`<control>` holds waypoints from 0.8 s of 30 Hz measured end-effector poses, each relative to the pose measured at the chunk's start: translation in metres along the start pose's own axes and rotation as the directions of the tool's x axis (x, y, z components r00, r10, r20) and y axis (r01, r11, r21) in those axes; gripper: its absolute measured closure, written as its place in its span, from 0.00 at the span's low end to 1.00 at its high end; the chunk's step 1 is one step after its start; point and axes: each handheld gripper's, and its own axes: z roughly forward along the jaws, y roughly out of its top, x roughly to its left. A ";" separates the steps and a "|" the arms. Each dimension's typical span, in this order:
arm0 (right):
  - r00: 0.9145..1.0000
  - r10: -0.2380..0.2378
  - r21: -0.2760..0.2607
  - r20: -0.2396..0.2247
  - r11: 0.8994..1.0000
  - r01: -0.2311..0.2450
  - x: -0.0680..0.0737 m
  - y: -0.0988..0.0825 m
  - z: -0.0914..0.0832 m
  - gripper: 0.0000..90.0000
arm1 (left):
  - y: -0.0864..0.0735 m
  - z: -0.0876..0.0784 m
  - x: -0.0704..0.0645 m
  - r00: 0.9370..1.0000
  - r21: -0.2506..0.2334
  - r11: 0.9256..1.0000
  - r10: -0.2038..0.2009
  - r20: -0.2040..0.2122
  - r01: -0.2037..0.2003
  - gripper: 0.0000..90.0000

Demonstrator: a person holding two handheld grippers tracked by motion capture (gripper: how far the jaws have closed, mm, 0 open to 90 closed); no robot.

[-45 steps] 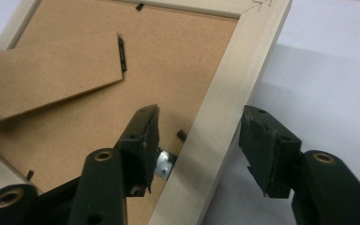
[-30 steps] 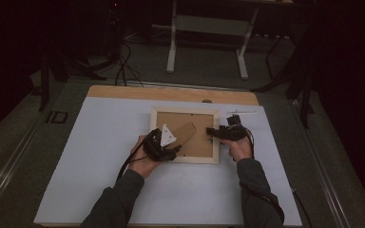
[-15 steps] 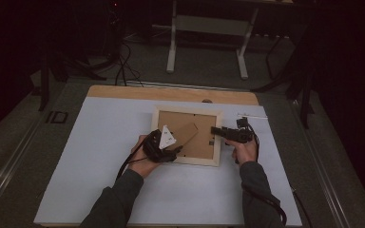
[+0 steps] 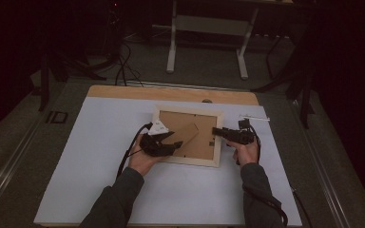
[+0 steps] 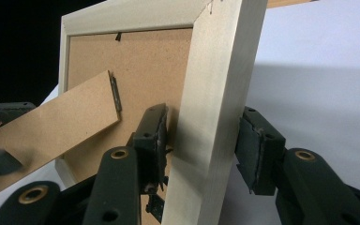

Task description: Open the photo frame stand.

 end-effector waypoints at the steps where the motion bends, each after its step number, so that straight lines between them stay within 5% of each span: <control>1: 1.000 -0.002 -0.001 0.000 1.000 0.002 0.000 0.000 0.000 0.62 | 0.000 0.000 0.002 1.000 0.000 1.000 -0.016 0.008 0.016 0.56; 5: 1.000 -0.014 0.003 0.011 1.000 0.014 0.000 0.000 -0.001 0.64 | 0.000 0.002 0.007 0.997 0.022 0.998 -0.062 0.046 0.061 0.58; 10: 0.999 -0.034 0.002 0.025 0.999 0.034 0.002 0.002 -0.004 0.66 | -0.001 0.002 0.019 0.975 0.019 0.983 -0.183 0.129 0.183 0.67; 19: 0.998 -0.051 -0.008 0.025 0.999 0.052 0.005 0.003 -0.006 0.67 | -0.002 0.006 0.027 0.953 0.111 0.965 -0.252 0.168 0.236 0.75; 22: 0.998 -0.057 -0.010 0.027 0.998 0.057 0.006 0.003 -0.006 0.67 | 0.000 0.006 0.031 0.936 0.142 0.953 -0.291 0.198 0.266 0.76; 24: 0.998 -0.058 -0.011 0.026 0.998 0.058 0.006 0.003 -0.006 0.67 | 0.001 0.007 0.033 0.931 0.161 0.949 -0.301 0.209 0.271 0.77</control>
